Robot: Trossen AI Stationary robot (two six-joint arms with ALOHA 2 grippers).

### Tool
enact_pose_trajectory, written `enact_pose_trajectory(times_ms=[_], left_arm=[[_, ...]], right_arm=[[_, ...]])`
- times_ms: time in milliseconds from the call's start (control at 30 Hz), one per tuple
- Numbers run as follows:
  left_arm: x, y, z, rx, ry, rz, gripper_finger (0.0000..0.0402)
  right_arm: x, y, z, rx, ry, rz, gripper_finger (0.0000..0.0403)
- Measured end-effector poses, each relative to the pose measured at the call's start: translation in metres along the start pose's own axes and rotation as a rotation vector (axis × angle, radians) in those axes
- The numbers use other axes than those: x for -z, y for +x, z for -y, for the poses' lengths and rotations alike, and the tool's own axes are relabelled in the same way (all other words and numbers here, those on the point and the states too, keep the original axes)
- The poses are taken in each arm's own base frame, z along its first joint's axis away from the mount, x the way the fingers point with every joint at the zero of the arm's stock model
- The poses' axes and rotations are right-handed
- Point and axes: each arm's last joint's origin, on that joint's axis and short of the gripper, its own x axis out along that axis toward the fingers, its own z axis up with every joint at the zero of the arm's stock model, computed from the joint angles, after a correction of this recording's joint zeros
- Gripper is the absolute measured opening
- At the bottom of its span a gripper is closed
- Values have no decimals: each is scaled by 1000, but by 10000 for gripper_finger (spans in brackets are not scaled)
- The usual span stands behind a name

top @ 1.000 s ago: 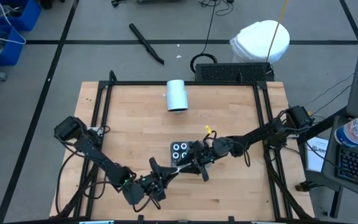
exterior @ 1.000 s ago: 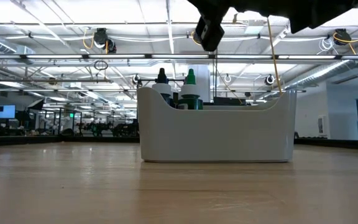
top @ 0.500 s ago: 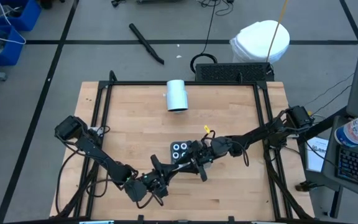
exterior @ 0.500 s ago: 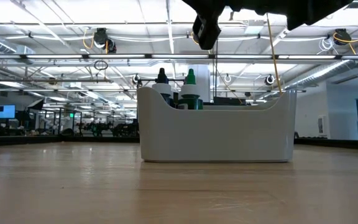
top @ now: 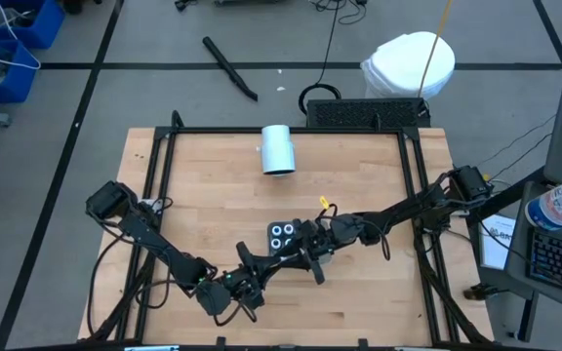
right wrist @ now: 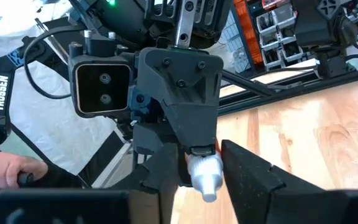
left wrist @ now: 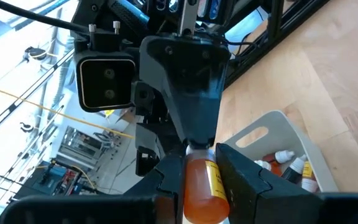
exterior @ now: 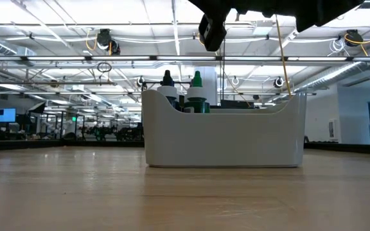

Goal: Pick & Place food coloring
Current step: Put the orange food coloring bottle into the gray bin

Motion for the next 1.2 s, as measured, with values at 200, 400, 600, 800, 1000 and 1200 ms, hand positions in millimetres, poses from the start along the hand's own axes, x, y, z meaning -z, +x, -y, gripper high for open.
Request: enact_pose_trajectory(times_ms=[200, 400, 600, 800, 1000, 1200], left_arm=[[0, 1, 0, -2, -6, -2, 79], [0, 1, 0, -3, -8, -3, 90], [-2, -5, 2, 9, 26, 9, 130], [-9, -23, 4, -67, 63, -17, 180], [-13, -56, 12, -172, 11, -97, 210], [-12, -88, 20, -112, -23, -31, 181]], right_arm=[[0, 0, 0, 2, -32, -2, 65], [0, 0, 0, 1, -39, -3, 57], [0, 0, -1, -8, -38, -3, 60], [0, 0, -1, -17, -55, -15, 59], [11, -3, -1, -46, -88, -163, 57], [7, -15, -5, 41, -158, -253, 52]])
